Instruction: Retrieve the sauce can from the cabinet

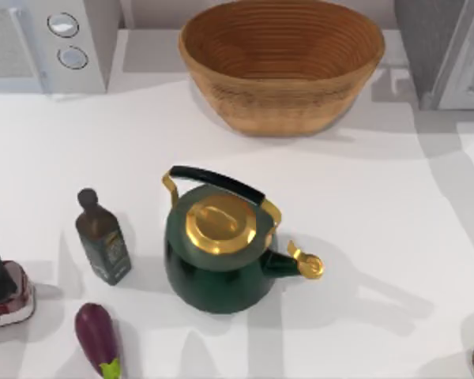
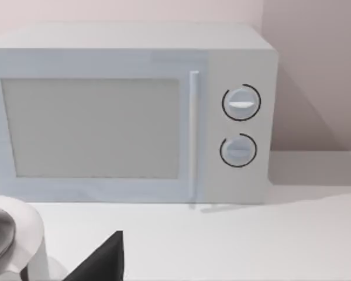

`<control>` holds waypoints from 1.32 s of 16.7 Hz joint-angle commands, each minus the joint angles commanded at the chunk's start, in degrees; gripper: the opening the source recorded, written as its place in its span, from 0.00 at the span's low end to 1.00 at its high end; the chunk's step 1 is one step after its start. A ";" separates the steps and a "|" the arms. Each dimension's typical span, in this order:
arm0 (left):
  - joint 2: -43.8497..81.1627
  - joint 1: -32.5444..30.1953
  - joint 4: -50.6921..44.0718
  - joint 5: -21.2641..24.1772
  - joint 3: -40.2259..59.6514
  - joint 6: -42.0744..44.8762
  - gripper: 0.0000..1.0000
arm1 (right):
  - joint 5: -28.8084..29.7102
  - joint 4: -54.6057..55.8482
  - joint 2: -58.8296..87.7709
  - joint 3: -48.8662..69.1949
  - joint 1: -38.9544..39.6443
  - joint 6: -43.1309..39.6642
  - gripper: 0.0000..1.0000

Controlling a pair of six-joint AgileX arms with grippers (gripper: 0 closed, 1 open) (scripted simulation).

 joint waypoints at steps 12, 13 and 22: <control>0.00 0.00 0.00 0.00 0.00 0.00 1.00 | -1.76 1.64 10.90 9.28 -1.93 0.04 1.00; 0.00 0.00 0.00 0.00 0.00 0.00 1.00 | -1.91 1.80 11.69 9.92 -2.10 0.04 1.00; 0.00 0.00 0.00 0.00 0.00 0.00 1.00 | -1.96 1.85 11.95 10.12 -2.15 0.04 0.62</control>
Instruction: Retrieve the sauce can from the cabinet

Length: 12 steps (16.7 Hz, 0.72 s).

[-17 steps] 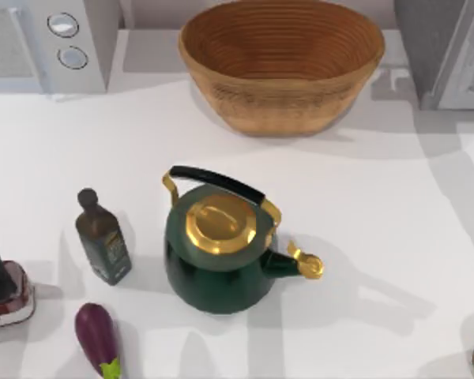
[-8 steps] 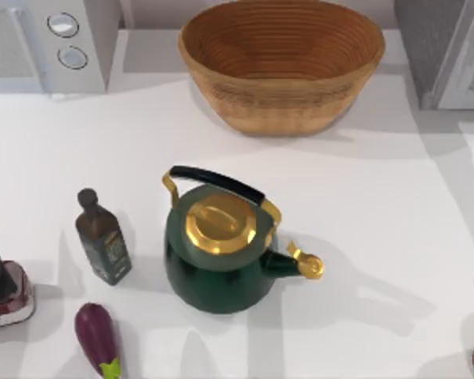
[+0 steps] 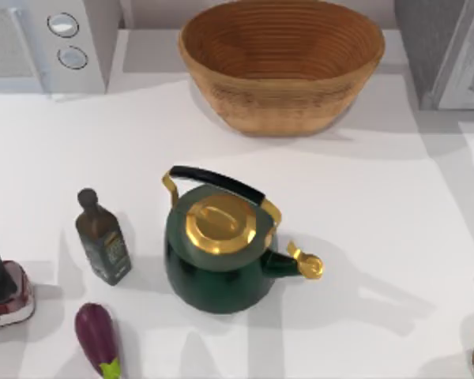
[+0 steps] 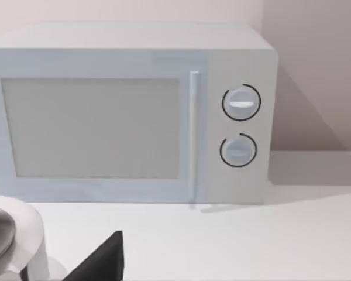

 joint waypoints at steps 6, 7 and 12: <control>0.00 0.00 0.00 0.00 0.00 0.00 1.00 | 0.00 0.00 0.00 0.00 0.00 0.00 0.17; 0.00 0.00 0.00 0.00 0.00 0.00 1.00 | 0.00 0.00 0.00 0.00 0.00 0.00 0.10; 0.00 0.00 0.00 0.00 0.00 0.00 1.00 | 0.00 0.00 0.00 0.00 0.00 0.00 0.00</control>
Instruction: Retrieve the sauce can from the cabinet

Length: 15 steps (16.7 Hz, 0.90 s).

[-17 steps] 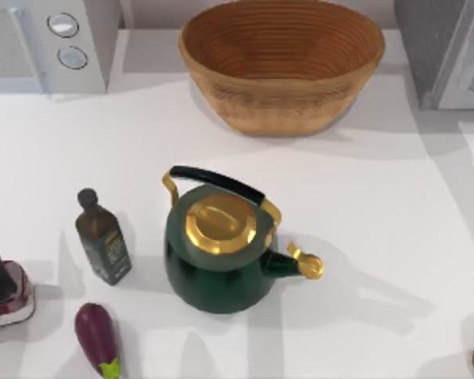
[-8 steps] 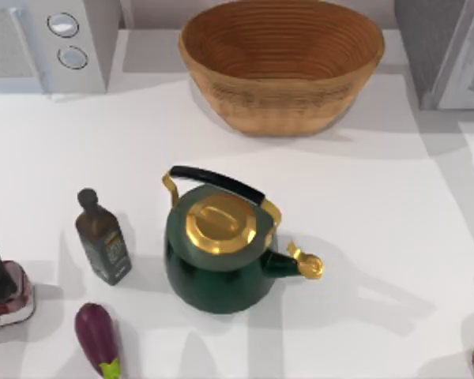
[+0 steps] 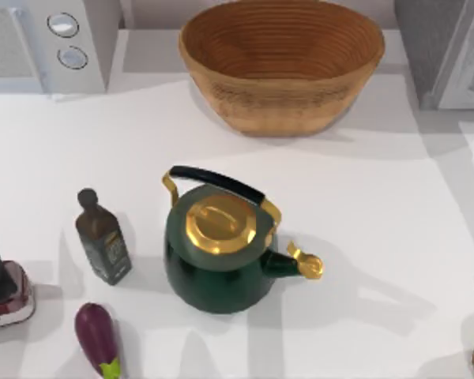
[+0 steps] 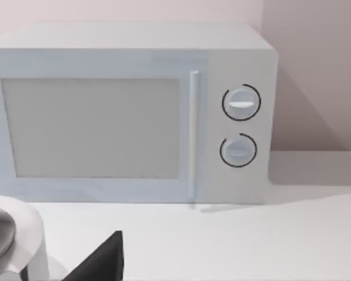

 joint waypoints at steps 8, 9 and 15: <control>0.00 0.00 0.00 0.00 0.00 0.00 1.00 | 1.12 -2.22 -1.77 0.69 1.17 0.05 0.00; 0.00 0.00 0.00 0.00 0.00 0.00 1.00 | 1.92 -4.05 -3.14 1.27 2.04 0.03 0.00; 0.00 0.00 0.00 0.00 0.00 0.00 1.00 | 8.53 -20.76 -14.88 5.20 8.98 -0.03 0.00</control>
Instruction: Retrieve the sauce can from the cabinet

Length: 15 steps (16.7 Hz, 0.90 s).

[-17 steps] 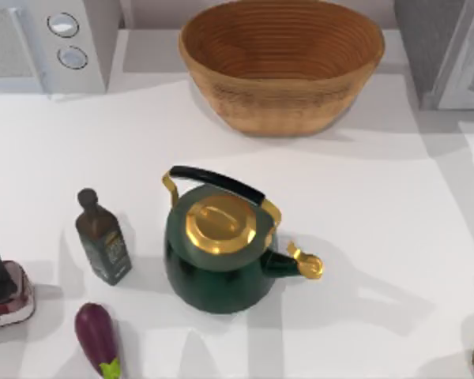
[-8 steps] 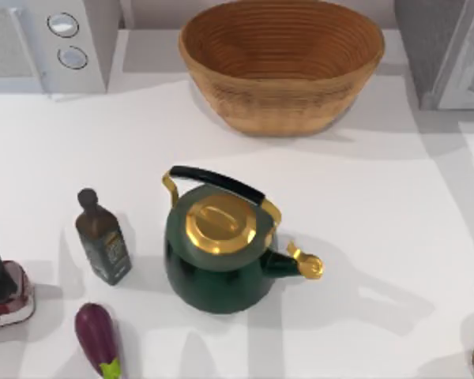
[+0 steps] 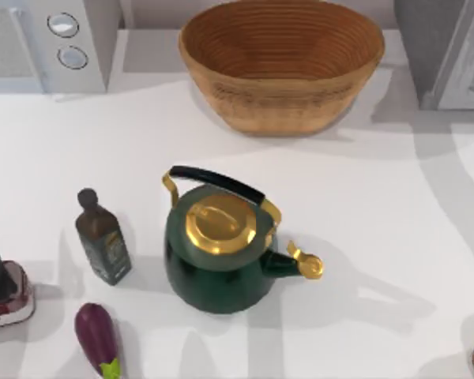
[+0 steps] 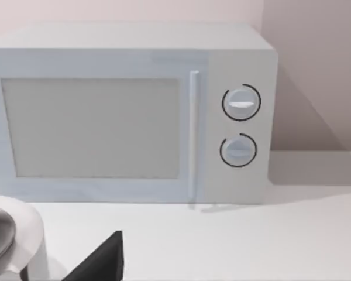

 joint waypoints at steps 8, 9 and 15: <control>0.00 0.00 0.00 0.00 0.00 0.00 1.00 | 2.71 -5.67 -5.05 1.15 2.55 0.09 0.00; 0.00 0.00 0.00 0.00 0.00 0.00 1.00 | 2.71 -5.67 -5.05 1.15 2.55 0.09 0.00; 0.00 0.00 0.00 0.00 0.00 0.00 1.00 | 0.82 -0.84 -12.33 -11.45 0.18 -0.07 0.00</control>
